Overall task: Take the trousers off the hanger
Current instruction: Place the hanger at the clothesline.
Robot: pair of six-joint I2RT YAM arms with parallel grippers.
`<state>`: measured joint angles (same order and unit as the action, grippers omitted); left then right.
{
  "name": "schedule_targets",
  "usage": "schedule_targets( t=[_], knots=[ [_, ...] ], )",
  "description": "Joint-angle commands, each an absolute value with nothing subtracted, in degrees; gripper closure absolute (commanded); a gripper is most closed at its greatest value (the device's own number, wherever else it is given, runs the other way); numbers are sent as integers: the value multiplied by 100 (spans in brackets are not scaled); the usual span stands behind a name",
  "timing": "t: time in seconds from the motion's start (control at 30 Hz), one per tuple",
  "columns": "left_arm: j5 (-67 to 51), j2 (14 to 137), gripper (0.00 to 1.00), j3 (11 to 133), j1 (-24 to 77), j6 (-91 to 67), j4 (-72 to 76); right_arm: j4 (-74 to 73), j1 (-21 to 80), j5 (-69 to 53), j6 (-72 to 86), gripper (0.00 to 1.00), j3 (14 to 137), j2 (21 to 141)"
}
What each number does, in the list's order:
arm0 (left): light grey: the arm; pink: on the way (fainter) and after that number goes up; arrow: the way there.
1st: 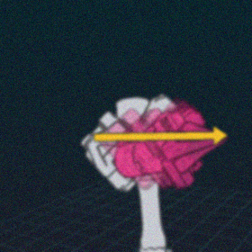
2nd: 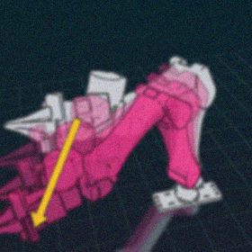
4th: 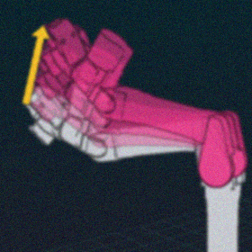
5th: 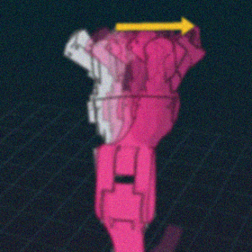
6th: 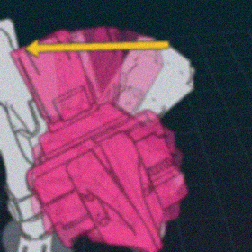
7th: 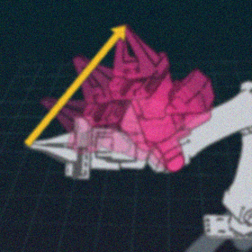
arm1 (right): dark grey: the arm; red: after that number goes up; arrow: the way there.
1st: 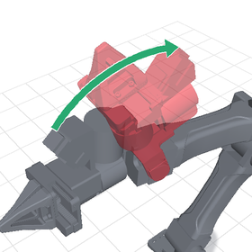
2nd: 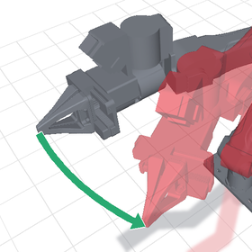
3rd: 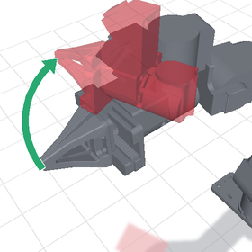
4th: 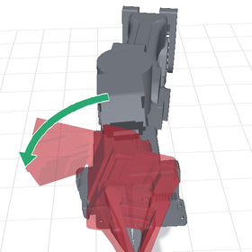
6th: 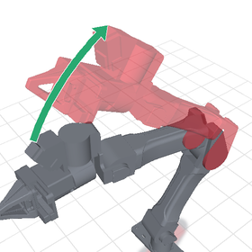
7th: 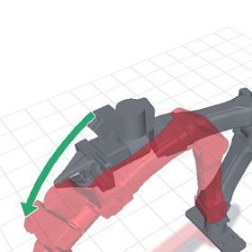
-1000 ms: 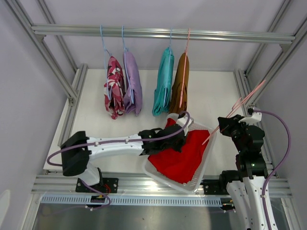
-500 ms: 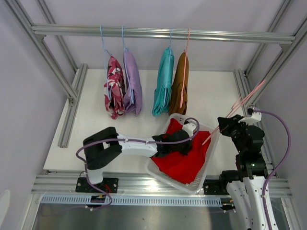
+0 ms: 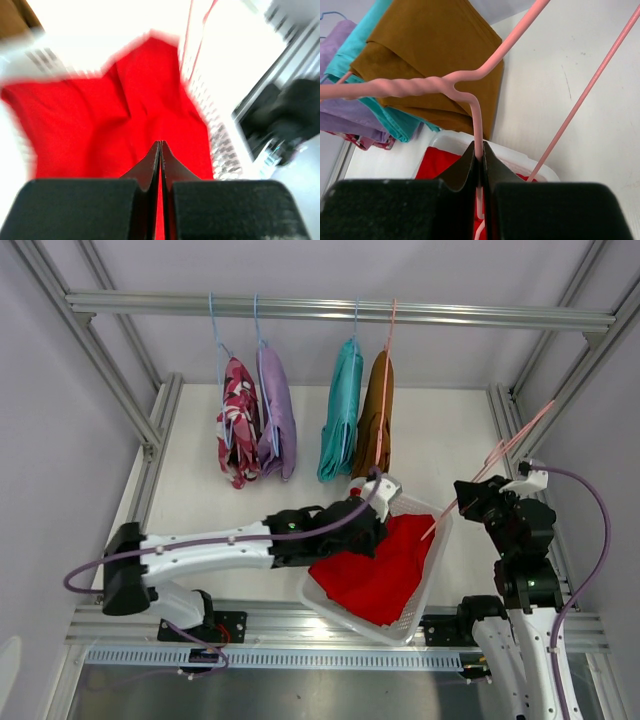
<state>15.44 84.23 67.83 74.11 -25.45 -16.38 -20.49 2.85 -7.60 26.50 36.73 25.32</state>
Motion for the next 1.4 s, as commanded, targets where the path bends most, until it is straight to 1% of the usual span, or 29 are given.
schedule_targets(
  t=[0.0, 0.13, 0.23, 0.33, 0.37, 0.4, 0.47, 0.5, 0.57, 0.6, 0.67, 0.7, 0.73, 0.77, 0.83, 0.87, 0.93, 0.97, 1.03, 1.1, 1.17, 1.37],
  knots=[
    [1977, 7727, 99, 7417, 7392, -1927, -2547, -2056, 316, -1028, 2584, 100, 4226, 2759],
    [2232, 7515, 99, 7961, 7295, -1486, -2918, -2425, 316, -1650, 2593, 100, 4684, 2909],
    [2206, 7340, 99, 8007, 7111, -1301, -2945, -2776, 316, -1977, 2593, 100, 5167, 2944],
    [1812, 7085, 99, 7823, 6637, -1467, -2690, -3023, 316, -2722, 2584, 100, 5684, 3049],
    [1637, 7023, 99, 7814, 6357, -1633, -2655, -3084, 316, -3160, 2610, 100, 5834, 3093],
    [1356, 6970, 99, 7787, 6241, -1670, -2593, -3224, 316, -3321, 2654, 100, 5984, 3120],
    [1161, 6839, 99, 7691, 5935, -1679, -2400, -3234, 316, -3716, 2856, 100, 6317, 3190],
    [951, 6812, 99, 7673, 5846, -1618, -2382, -3243, 316, -4240, 2900, 100, 6406, 3225],
    [748, 6716, 99, 7594, 5592, -1582, -2277, -3375, 316, -4612, 3023, 100, 6626, 3287],
    [625, 6619, 99, 7237, 5503, -1634, -2163, -3349, 316, -4954, 3067, 100, 6627, 3287],
    [-85, 6382, 99, 6927, 5170, -1966, -1551, -3174, 316, -5403, 3329, 100, 6470, 3252],
    [-540, 6120, 99, 6447, 5037, -2091, -1286, -2981, 316, -5727, 3462, 100, 6390, 3226],
    [-1467, 6030, 99, 6312, 4740, -2240, -1040, -2832, 316, -5870, 3602, 100, 6320, 3208],
    [-1833, 5960, 92, 6232, 4650, -2433, -820, -2726, 316, -5975, 3786, 100, 6258, 3165],
    [-2344, 5880, 87, 6108, 4571, -2461, -467, -2628, 316, -6090, 3849, 100, 6196, 3041],
    [-2756, 5880, 82, 6091, 4570, -2548, -370, -2576, 325, -6134, 3919, 100, 6179, 2989],
    [-3153, 5862, 72, 5889, 4570, -2750, 208, -2269, 316, -6187, 4218, 100, 6022, 2804],
    [-3442, 5871, 56, 5819, 4562, -2951, 411, -2198, 316, -6187, 4323, 100, 5968, 2743],
    [-3620, 5932, 37, 5669, 4544, -3084, 798, -2145, 316, -6187, 4464, 100, 5863, 2602],
    [-3796, 6003, 25, 5582, 4544, -3243, 975, -2162, 316, -6196, 4509, 100, 5819, 2479],
    [-3858, 6116, 21, 5564, 4535, -3400, 1081, -2153, 299, -6214, 4500, 100, 5810, 2286],
    [-3955, 6258, 16, 5511, 4535, -3577, 1318, -2382, 203, -6301, 4464, 100, 5784, 2145]
  ],
)
